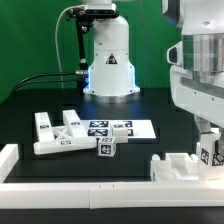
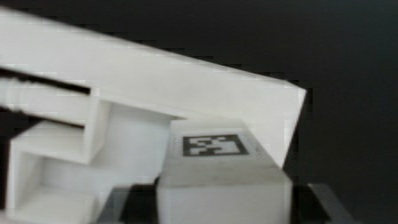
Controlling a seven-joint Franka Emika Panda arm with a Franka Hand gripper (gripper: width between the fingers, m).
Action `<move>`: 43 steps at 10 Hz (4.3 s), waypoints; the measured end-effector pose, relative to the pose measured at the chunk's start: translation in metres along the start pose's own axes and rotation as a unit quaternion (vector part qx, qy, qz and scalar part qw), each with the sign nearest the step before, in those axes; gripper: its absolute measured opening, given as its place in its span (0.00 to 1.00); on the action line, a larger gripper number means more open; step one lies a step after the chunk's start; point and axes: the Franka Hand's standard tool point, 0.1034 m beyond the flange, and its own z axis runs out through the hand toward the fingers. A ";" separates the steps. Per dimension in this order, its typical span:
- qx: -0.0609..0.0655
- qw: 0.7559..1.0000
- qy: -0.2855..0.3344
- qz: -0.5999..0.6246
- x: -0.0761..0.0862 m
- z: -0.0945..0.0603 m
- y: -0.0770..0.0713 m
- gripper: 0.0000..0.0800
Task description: Assemble chair
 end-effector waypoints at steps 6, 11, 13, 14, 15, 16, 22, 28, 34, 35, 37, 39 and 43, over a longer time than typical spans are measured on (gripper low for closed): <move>-0.022 0.999 -0.024 -0.031 -0.004 -0.003 -0.001 0.67; -0.034 0.956 -0.043 -0.289 -0.006 0.000 0.002 0.81; -0.042 0.889 0.003 -0.456 -0.007 0.002 -0.001 0.81; -0.042 0.880 0.013 -0.474 -0.011 0.004 0.000 0.81; -0.042 0.889 0.009 -0.456 -0.010 0.004 0.001 0.81; -0.042 0.889 0.009 -0.457 -0.009 0.004 0.001 0.70; -0.024 0.992 -0.011 -0.125 -0.004 0.004 0.000 0.36; -0.009 0.993 -0.034 0.114 -0.001 0.006 -0.001 0.36; 0.009 0.974 -0.025 -0.226 0.001 0.003 -0.005 0.80; 0.009 0.968 -0.024 -0.251 0.001 0.003 -0.005 0.80; 0.008 0.935 -0.017 -0.354 0.004 0.003 -0.005 0.81; 0.002 0.840 0.012 -0.542 0.004 0.006 -0.004 0.81; 0.002 0.849 0.013 -0.529 0.003 0.009 -0.002 0.46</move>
Offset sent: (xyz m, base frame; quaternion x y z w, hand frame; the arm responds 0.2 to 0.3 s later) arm 0.0000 0.0000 0.0000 0.0000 0.0000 -0.0650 0.9979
